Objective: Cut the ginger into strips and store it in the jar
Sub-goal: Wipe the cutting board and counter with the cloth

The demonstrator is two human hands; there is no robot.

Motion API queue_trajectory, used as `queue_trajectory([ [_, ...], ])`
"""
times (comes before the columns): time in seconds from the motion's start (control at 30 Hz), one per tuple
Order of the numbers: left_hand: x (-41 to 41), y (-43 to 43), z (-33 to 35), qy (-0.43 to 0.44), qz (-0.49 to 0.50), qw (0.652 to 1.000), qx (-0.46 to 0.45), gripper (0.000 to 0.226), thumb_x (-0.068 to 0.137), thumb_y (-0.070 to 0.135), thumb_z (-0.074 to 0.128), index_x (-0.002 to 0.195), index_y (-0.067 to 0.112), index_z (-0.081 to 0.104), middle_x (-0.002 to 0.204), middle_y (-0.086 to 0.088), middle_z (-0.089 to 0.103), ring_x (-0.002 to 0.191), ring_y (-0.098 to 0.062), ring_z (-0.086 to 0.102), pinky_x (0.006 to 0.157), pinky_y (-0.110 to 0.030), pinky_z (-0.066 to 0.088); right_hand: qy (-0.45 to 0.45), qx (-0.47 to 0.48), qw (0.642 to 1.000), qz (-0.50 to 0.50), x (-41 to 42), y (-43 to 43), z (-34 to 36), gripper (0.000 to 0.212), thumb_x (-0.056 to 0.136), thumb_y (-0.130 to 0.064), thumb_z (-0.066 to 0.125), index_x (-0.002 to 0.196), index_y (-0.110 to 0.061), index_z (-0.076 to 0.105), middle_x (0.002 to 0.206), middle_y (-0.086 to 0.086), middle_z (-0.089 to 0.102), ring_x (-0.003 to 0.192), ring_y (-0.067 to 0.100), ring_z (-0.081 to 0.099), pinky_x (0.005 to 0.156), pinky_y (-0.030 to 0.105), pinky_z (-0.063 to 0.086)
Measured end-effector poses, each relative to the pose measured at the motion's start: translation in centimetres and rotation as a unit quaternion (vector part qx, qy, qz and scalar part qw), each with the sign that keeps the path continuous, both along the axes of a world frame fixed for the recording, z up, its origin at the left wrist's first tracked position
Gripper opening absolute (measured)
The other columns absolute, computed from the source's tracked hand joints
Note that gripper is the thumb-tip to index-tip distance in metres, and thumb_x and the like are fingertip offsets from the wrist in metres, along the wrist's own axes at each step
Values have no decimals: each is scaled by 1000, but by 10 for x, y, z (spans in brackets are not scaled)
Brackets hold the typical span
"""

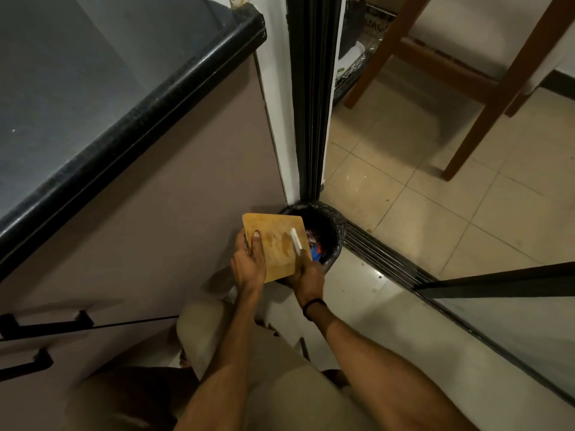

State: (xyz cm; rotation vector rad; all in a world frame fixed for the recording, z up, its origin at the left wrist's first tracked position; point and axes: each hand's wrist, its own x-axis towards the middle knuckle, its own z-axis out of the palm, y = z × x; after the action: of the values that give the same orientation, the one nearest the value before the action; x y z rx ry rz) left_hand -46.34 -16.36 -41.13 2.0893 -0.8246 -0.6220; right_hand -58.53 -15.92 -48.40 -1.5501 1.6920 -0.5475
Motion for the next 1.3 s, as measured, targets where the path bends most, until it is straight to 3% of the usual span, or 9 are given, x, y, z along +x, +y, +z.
queue_trajectory([
  [0.13, -2, 2, 7, 3, -16, 1000, 12, 47, 103, 53, 43, 135, 21, 54, 111, -8, 71, 100, -27, 67, 88, -45, 56, -128, 75, 988, -41, 4, -13, -6, 46, 99, -38, 54, 141, -24, 43, 124, 0, 55, 105, 16, 56, 82, 34, 55],
  [0.23, -4, 6, 12, 8, -20, 1000, -5, 45, 103, 51, 44, 135, 21, 55, 111, -6, 71, 101, -24, 67, 88, -43, 56, -39, 169, 983, -61, -9, -29, -15, 34, 98, -25, 54, 130, -15, 55, 111, 6, 65, 88, 15, 60, 65, 12, 43],
  [0.3, -4, 8, 22, 18, -21, 999, -19, 44, 103, 51, 45, 135, 22, 55, 110, -2, 72, 101, -21, 68, 88, -44, 56, 4, 170, 979, -116, -16, -38, -15, 34, 94, -21, 56, 127, -13, 56, 116, 9, 65, 99, 24, 61, 72, 22, 41],
  [0.53, -6, 18, 83, 51, 4, 995, -89, 39, 103, 49, 49, 132, 26, 58, 106, 9, 72, 97, -13, 69, 85, -43, 58, -144, 175, 928, -295, -27, -64, 30, 31, 95, -31, 56, 103, -3, 67, 98, 15, 67, 96, 34, 63, 86, 41, 52],
  [0.7, -10, 34, 168, 85, -24, 980, -180, 31, 103, 37, 54, 130, 22, 60, 88, 14, 71, 76, -2, 67, 65, -27, 55, -225, 100, 935, -257, -35, -77, 95, 45, 81, -62, 56, 74, -20, 70, 80, 2, 71, 75, 24, 67, 72, 42, 57],
  [0.87, -9, 64, 269, 92, -54, 952, -287, 26, 104, 24, 54, 127, 13, 62, 80, 14, 66, 65, 0, 61, 58, -17, 47, -245, -23, 948, -204, -39, -73, 195, 39, 83, -56, 61, 81, -19, 69, 82, 5, 69, 75, 22, 64, 69, 34, 54],
  [1.0, 21, 99, 334, 73, -38, 939, -335, 22, 105, 24, 53, 121, 13, 64, 76, 5, 62, 60, -10, 54, 53, -25, 44, -274, -117, 943, -146, -21, -49, 277, 34, 90, -49, 59, 83, -16, 64, 74, 5, 58, 65, 16, 51, 56, 25, 37],
  [1.1, 54, 131, 368, 55, 12, 929, -365, 20, 105, 25, 52, 118, 16, 65, 75, 0, 66, 58, -15, 57, 50, -27, 45, -307, -142, 937, -85, 11, -36, 326, 38, 87, -51, 62, 81, -14, 66, 73, 5, 60, 64, 15, 54, 57, 28, 44],
  [1.3, 138, 192, 400, 29, 138, 915, -378, 22, 104, 30, 51, 112, 17, 68, 99, -8, 75, 87, -28, 73, 68, -42, 60, -358, -129, 923, 59, 118, -23, 393, 30, 78, -40, 72, 68, -12, 64, 66, 1, 55, 62, 14, 50, 57, 33, 42],
])
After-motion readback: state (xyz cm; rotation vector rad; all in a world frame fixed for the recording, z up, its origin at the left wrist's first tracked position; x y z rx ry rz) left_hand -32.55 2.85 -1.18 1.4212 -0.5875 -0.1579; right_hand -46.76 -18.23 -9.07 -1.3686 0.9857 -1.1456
